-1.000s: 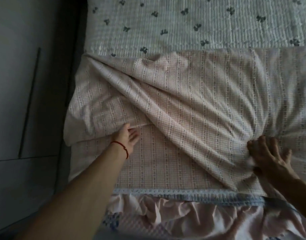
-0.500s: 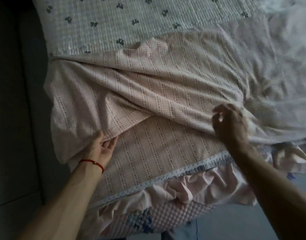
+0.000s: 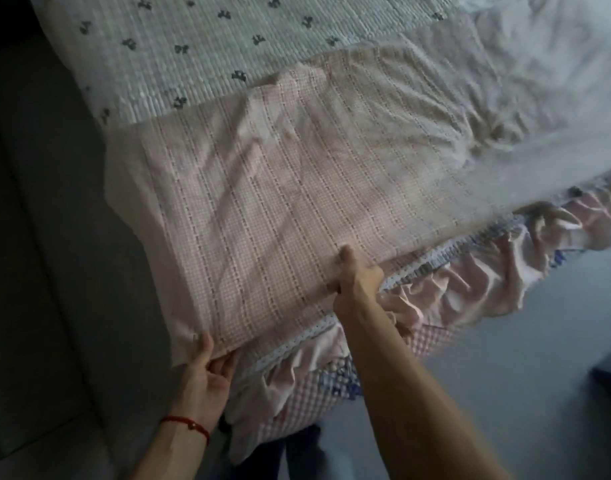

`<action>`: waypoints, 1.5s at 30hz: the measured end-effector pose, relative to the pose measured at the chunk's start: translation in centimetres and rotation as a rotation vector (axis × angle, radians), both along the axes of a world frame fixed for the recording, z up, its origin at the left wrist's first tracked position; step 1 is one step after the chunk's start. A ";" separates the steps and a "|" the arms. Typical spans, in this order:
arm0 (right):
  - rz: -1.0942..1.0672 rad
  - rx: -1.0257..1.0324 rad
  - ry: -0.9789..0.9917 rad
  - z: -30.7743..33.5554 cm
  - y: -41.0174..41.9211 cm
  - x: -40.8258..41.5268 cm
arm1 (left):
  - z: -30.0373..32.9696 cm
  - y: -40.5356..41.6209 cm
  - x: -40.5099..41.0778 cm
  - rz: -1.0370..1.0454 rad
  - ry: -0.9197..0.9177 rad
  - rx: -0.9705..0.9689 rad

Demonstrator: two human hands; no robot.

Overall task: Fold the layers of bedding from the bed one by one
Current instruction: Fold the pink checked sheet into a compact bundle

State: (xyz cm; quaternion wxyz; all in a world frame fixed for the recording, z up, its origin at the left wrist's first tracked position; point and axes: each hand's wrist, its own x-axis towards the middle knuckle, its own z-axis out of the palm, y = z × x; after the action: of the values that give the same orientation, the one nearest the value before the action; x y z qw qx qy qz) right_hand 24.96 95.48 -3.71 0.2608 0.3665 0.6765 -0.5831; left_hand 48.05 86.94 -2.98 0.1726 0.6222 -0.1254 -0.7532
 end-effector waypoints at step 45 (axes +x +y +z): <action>0.230 0.052 0.073 -2.3 2.6 10.6 | -1.9 5.7 3.4 -0.130 -0.181 0.033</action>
State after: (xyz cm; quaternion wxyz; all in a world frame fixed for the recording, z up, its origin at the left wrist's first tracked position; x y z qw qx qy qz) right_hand 35.60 98.05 -5.98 0.2914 0.2718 0.7380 -0.5446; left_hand 51.43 92.60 -4.92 0.1010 0.6810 -0.1679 -0.7055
